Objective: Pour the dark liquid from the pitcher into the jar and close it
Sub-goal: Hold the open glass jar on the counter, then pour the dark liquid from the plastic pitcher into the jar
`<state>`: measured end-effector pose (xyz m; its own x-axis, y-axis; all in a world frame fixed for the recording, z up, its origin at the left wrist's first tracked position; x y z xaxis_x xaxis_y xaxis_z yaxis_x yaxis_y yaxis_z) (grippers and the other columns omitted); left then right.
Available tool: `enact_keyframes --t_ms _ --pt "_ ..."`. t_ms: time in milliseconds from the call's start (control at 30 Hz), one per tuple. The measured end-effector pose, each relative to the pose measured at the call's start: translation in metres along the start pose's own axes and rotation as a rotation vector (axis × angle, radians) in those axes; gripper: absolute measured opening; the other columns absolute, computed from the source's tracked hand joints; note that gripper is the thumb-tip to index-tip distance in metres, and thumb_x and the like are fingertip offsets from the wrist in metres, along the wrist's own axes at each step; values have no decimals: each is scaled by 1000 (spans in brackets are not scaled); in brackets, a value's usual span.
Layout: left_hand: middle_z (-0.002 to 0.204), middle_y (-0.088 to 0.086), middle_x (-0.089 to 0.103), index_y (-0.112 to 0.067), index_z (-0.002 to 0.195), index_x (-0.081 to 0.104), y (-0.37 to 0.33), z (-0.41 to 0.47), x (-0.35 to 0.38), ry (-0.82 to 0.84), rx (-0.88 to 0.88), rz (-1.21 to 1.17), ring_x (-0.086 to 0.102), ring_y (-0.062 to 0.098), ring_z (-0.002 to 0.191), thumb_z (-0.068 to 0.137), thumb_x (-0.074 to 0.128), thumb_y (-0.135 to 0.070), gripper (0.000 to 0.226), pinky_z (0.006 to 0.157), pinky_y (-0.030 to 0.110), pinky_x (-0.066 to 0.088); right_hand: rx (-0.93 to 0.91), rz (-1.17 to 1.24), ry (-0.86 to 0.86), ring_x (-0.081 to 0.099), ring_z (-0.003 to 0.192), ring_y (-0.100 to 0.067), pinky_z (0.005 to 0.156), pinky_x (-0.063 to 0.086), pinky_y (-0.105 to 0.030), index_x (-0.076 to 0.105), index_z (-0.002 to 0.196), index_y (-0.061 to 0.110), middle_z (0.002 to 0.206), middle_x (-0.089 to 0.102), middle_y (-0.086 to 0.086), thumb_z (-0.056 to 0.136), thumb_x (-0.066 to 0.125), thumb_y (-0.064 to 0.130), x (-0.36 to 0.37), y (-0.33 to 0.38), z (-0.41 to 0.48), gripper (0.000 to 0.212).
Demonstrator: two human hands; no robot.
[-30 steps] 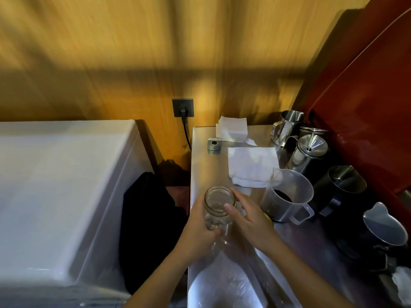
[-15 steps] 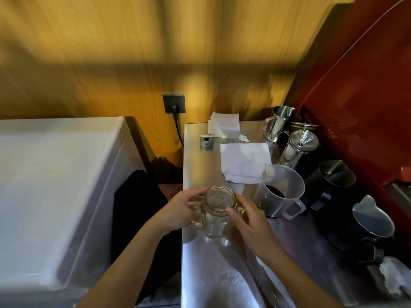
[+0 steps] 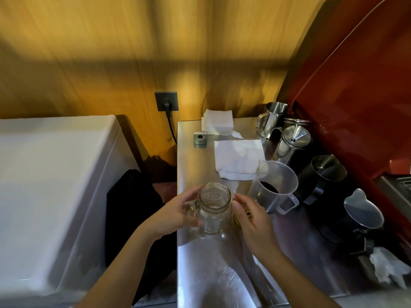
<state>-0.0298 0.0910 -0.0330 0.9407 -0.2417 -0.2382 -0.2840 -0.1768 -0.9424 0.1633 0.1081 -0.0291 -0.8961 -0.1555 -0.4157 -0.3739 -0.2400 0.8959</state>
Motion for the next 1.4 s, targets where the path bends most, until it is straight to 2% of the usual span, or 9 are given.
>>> enact_keyframes --t_ms 133,233,300,400,500,667,933,1200,1400 --pt "129 -15 53 -26 140 39 3 0 8 -50 23 -17 52 -25 102 73 82 1 84 81 -4 38 -45 5 -248 61 90 -10 74 49 -21 59 96 36 90 65 14 87 50 37 -27 -7 -4 12" --pt "128 -9 57 -27 138 43 8 1 9 -95 13 -70 58 -8 110 72 82 1 82 89 7 46 -19 140 -433 59 78 -3 64 43 -7 61 86 40 82 64 12 85 52 40 -48 -15 -5 9" --pt "129 -8 59 -31 137 45 12 2 8 -100 4 -81 60 0 114 70 84 -1 83 93 14 48 -20 160 -560 55 75 1 64 40 -6 59 84 42 83 59 11 83 53 39 -63 -19 -4 7" --pt "123 -12 61 -38 129 48 15 3 7 -93 4 -90 62 -10 103 67 86 -5 80 81 6 50 64 176 -708 50 88 -4 74 40 -12 56 89 41 95 49 16 82 58 34 -81 -33 -1 9" --pt "122 -15 61 -42 125 49 15 3 7 -101 -5 -103 61 -14 101 57 88 -21 81 80 6 50 241 153 -659 51 97 -14 76 39 -16 55 103 20 105 51 3 87 61 27 -86 -55 4 18" --pt "125 -13 61 -42 127 48 17 4 9 -101 -13 -136 61 -11 103 55 87 -22 85 82 10 51 328 300 -536 56 60 10 45 37 -1 62 80 16 72 61 5 90 58 29 -84 -65 8 16" --pt "116 -19 66 -38 130 49 22 5 9 -108 -17 -156 62 -11 103 56 88 -20 85 78 5 50 250 366 -376 55 64 8 59 43 -4 63 75 17 74 62 3 91 54 15 -84 -54 19 19" --pt "108 -37 64 -43 126 48 30 7 10 -102 -25 -157 60 -16 101 63 88 -14 81 75 2 48 134 361 -399 54 65 -1 53 43 -7 59 86 9 74 58 2 93 50 9 -104 -28 36 12" --pt "107 -37 65 -52 120 51 30 6 10 -109 -26 -157 60 -17 98 55 89 -22 82 75 3 49 23 335 -297 45 67 -4 63 39 -18 57 77 29 73 46 -2 93 50 14 -113 -15 41 23"
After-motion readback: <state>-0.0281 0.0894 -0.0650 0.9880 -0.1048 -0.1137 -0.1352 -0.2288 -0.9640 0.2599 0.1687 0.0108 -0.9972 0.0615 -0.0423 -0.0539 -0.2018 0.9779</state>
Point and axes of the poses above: each hand's wrist, its own z-axis towards the middle knuckle, its own x-axis out of the palm, y = z × x, the point moved 5 cm from there along z, towards the middle knuckle
